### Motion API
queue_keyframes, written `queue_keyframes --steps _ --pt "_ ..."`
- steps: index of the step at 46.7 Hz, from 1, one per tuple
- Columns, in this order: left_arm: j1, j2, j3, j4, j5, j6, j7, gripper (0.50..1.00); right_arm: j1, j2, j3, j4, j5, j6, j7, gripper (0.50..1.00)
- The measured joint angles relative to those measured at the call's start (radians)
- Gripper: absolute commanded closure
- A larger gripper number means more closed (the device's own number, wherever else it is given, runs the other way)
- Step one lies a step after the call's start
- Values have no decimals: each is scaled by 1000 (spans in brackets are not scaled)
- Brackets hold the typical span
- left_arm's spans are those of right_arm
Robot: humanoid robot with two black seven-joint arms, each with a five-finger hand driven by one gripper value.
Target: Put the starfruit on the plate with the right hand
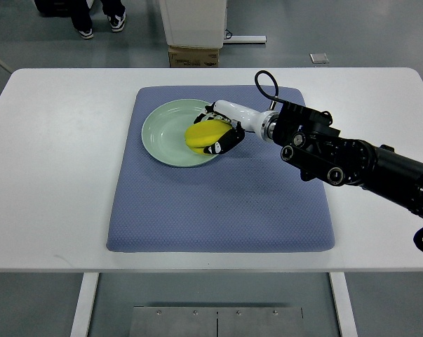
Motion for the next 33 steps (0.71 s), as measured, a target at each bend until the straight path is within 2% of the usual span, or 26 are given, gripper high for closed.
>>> queue_keyframes --steps 2,9,12,17,33 --pt "0 0 0 0 0 0 0 500 0 0 0 0 0 0 -9 829" --pt "0 0 0 0 0 -1 0 500 3 0 1 1 1 -3 -31 570" --pt "-1 0 0 0 0 -1 0 500 3 0 3 3 2 -9 -32 515" --pt "0 0 0 0 0 -1 0 500 4 0 7 6 10 -15 -34 500" --pt "0 0 0 0 0 0 0 500 8 0 27 5 51 -16 -35 500"
